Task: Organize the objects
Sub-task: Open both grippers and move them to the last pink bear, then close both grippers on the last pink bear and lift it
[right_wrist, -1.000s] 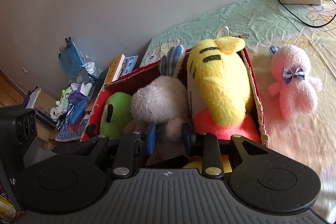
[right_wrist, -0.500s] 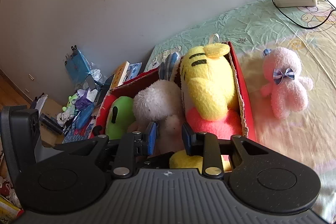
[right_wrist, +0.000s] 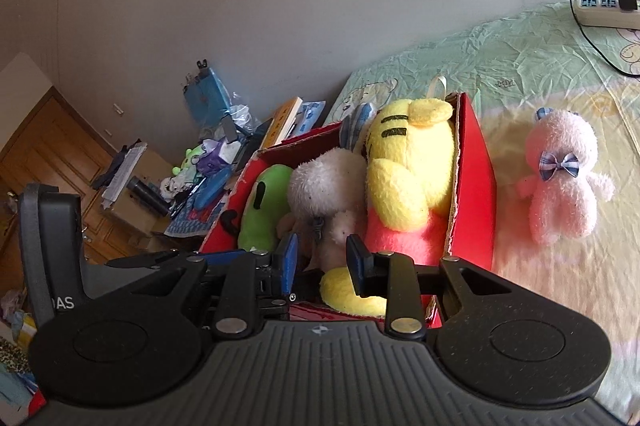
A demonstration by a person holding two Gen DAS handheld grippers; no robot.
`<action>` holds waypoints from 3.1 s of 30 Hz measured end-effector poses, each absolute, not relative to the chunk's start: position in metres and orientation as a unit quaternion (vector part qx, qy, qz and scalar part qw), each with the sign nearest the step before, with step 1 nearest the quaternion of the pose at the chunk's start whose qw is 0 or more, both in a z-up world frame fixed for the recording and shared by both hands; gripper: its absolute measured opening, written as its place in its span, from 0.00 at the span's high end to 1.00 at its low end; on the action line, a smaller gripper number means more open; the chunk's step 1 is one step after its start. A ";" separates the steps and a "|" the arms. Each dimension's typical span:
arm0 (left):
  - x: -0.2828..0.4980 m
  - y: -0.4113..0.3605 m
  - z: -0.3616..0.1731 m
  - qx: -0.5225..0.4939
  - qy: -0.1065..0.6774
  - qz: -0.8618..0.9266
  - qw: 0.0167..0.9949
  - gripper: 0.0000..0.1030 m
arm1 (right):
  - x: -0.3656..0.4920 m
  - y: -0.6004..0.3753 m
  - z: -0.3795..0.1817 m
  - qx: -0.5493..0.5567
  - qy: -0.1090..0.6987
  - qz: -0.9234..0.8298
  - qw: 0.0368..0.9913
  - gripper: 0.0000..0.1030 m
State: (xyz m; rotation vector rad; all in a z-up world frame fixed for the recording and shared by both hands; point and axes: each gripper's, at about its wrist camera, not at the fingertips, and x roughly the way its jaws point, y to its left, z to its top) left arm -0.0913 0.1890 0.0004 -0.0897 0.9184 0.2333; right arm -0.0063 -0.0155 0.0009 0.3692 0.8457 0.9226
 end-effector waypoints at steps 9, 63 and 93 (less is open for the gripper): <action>-0.112 0.158 0.018 -0.051 0.423 0.184 0.886 0.12 | -0.005 -0.053 0.009 0.177 0.378 0.481 0.771 0.70; -0.025 -0.021 -0.084 0.053 0.450 0.000 0.891 0.07 | 0.084 -0.173 -0.088 0.201 0.474 0.330 0.791 0.64; -0.023 0.013 -0.094 -0.023 0.437 -0.118 0.891 0.08 | 0.091 -0.177 -0.123 0.248 0.515 0.342 0.746 0.70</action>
